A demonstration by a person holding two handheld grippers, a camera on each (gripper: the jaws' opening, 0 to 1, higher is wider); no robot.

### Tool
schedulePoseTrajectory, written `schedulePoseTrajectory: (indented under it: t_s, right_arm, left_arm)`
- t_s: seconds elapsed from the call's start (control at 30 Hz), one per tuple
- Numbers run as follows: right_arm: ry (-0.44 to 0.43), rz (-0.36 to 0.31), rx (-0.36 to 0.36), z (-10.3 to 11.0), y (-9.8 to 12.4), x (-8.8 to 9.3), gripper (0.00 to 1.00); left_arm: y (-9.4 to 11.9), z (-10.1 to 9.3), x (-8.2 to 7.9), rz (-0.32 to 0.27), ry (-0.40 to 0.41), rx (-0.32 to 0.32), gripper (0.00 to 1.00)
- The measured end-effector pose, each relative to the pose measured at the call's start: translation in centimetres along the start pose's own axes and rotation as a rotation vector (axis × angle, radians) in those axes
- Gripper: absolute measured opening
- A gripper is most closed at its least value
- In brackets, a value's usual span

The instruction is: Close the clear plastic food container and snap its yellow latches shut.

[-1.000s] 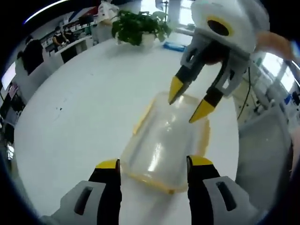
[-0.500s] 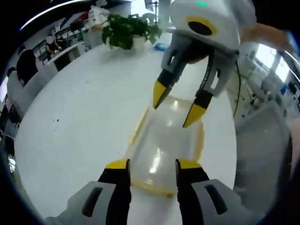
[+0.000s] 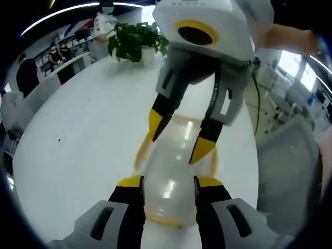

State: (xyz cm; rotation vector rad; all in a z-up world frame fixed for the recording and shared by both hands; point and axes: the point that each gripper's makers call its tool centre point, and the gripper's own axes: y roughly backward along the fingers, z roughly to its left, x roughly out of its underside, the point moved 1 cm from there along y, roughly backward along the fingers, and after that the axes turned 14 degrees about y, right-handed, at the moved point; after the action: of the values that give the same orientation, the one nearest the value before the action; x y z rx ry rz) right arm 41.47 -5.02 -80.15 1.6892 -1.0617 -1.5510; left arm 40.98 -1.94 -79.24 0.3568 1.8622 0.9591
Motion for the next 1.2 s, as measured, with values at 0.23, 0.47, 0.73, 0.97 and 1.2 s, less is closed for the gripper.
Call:
schedulePoseTrajectory:
  t_s: [0.23, 0.47, 0.73, 0.97, 1.2]
  right_arm:
    - [0.011, 0.009, -0.020, 0.2, -0.2, -0.3, 0.45]
    - [0.010, 0.005, -0.012, -0.2, -0.4, -0.6, 0.50]
    - [0.017, -0.009, 0.004, -1.4, -0.1, -1.1, 0.52]
    - [0.015, 0.002, -0.039, -2.0, -1.0, -1.0, 0.55]
    - [0.013, 0.022, -0.126, -1.7, -1.6, -0.9, 0.54]
  left_arm:
    - [-0.5, -1.2, -0.2, -0.023, -0.050, 0.045, 0.44]
    - [-1.3, -1.8, 0.2, -0.006, -0.138, 0.039, 0.49]
    - [-1.5, -1.7, 0.0, -0.023, -0.154, 0.016, 0.50]
    - [-2.2, -2.3, 0.0, -0.039, -0.209, -0.004, 0.51]
    - [-2.5, -2.3, -0.3, -0.066, -0.225, -0.032, 0.51]
